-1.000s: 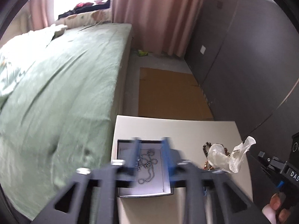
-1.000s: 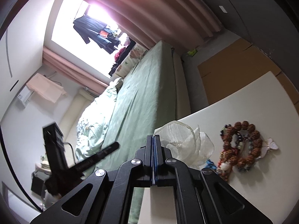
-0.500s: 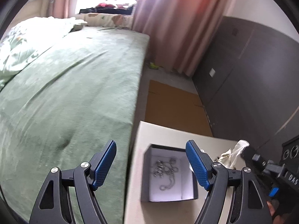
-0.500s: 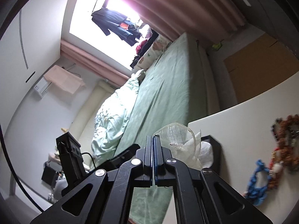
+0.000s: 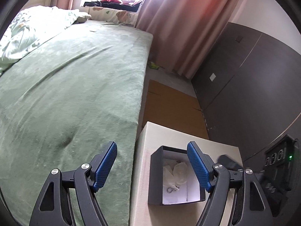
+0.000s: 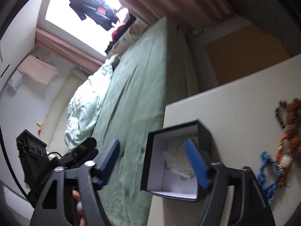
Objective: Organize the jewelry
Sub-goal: 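Reach the left tool to the pile and grasp the blue beaded bracelet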
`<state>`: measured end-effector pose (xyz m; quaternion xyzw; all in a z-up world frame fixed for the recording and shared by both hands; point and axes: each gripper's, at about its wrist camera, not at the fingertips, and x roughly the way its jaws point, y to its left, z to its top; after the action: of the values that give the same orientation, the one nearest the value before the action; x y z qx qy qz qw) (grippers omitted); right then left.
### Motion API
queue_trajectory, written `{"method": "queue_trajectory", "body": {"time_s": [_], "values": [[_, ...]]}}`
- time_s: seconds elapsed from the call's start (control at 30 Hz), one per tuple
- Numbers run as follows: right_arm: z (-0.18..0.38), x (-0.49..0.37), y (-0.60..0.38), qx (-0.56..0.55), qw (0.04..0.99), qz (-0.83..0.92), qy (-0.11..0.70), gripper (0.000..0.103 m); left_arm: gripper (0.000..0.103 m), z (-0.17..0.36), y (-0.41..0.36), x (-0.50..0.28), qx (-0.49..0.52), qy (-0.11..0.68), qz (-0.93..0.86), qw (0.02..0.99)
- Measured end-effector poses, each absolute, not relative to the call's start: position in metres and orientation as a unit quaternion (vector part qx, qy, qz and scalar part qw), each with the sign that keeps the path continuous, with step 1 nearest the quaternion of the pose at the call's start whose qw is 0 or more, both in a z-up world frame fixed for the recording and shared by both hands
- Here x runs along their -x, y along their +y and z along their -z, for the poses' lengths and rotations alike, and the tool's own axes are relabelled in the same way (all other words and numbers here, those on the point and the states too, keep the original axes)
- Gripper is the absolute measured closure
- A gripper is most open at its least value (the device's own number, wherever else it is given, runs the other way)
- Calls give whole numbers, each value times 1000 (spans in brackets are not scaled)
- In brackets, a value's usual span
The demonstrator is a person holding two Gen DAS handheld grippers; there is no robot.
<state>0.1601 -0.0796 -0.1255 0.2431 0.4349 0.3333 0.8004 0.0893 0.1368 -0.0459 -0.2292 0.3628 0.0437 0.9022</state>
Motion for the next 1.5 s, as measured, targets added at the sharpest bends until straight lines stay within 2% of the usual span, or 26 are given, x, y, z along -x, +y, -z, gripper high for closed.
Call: {"method": "queue_trajectory", "body": {"time_s": [0.07, 0.17, 0.2, 0.27, 0.37, 0.47, 0.77, 0.9, 1.03, 1.07, 1.1, 1.27, 1.5], "values": [[122, -160, -93, -248, 801, -329, 434, 23, 24, 47, 133, -91, 231, 365, -33, 901], [116, -156, -114, -243, 813, -310, 428, 21, 14, 46, 124, -92, 226, 368, -21, 902], [113, -154, -122, -242, 817, -304, 427, 19, 11, 45, 119, -93, 219, 368, -19, 904], [108, -151, -138, -240, 823, -292, 425, 7, 8, 44, 111, -95, 213, 367, -15, 905], [101, -150, -162, -236, 833, -271, 421, 0, 6, 40, 94, -96, 198, 360, -8, 912], [100, -148, -186, -241, 837, -253, 422, 0, 1, 36, 75, -99, 178, 357, 7, 917], [96, -142, -233, -218, 854, -196, 430, 0, 2, 41, 20, -110, 143, 370, 34, 917], [98, -142, -256, -237, 851, -177, 435, 0, 12, 48, -3, -114, 128, 386, 62, 911], [104, -140, -279, -255, 847, -146, 443, 0, 17, 62, -22, -117, 116, 415, 85, 899], [108, -140, -286, -264, 843, -139, 448, 0, 25, 67, -27, -119, 112, 426, 87, 893], [113, -141, -293, -274, 837, -132, 454, 2, 31, 71, -31, -120, 109, 435, 89, 889], [124, -145, -306, -290, 824, -117, 473, 16, 40, 84, -46, -122, 96, 460, 104, 876], [127, -146, -311, -295, 817, -116, 481, 21, 58, 105, -77, -125, 56, 493, 119, 860]]}}
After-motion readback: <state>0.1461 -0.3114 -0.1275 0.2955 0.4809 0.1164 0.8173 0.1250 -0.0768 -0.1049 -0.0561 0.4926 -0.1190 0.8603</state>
